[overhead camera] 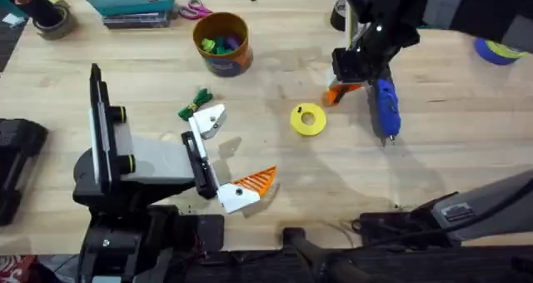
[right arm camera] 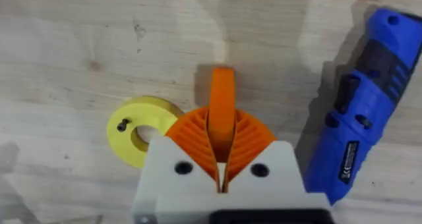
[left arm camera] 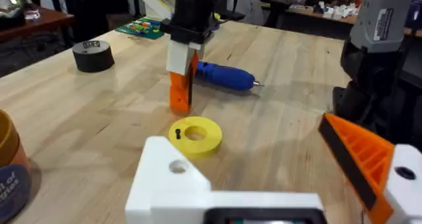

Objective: Pick up the gripper from the table and insert it into the empty holder that is missing its gripper. Then pick up a screw, insert it into the mounting hole, and use the screwdriver to tighten it. Finally, clean up the table by picking up the vegetable and placing it into the bucket.

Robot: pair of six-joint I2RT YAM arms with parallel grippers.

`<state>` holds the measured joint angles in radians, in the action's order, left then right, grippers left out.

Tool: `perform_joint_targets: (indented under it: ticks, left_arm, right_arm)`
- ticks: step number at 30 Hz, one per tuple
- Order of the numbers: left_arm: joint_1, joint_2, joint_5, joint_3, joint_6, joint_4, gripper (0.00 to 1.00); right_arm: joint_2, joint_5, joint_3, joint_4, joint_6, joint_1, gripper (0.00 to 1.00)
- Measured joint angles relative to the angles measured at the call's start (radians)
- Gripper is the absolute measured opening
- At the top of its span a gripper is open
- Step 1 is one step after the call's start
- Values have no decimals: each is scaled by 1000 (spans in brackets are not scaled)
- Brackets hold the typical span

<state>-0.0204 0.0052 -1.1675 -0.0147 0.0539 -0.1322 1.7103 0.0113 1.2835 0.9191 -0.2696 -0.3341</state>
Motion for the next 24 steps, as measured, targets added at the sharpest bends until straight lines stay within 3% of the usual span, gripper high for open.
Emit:
perform_joint_targets:
  ticks: [1,3,18,24]
  left_arm:
    - [0,0,0,0,0,0,985]
    - [0,0,0,0,0,0,985]
    - [0,0,0,0,0,0,986]
    - [0,0,0,0,0,0,986]
  right_arm:
    - [0,3,0,-1,-4,-2,29]
    - [0,4,0,-2,-3,-3,11]
    - [0,8,11,52,-3,-3,9]
    - [-14,8,112,172,2,-4,9]
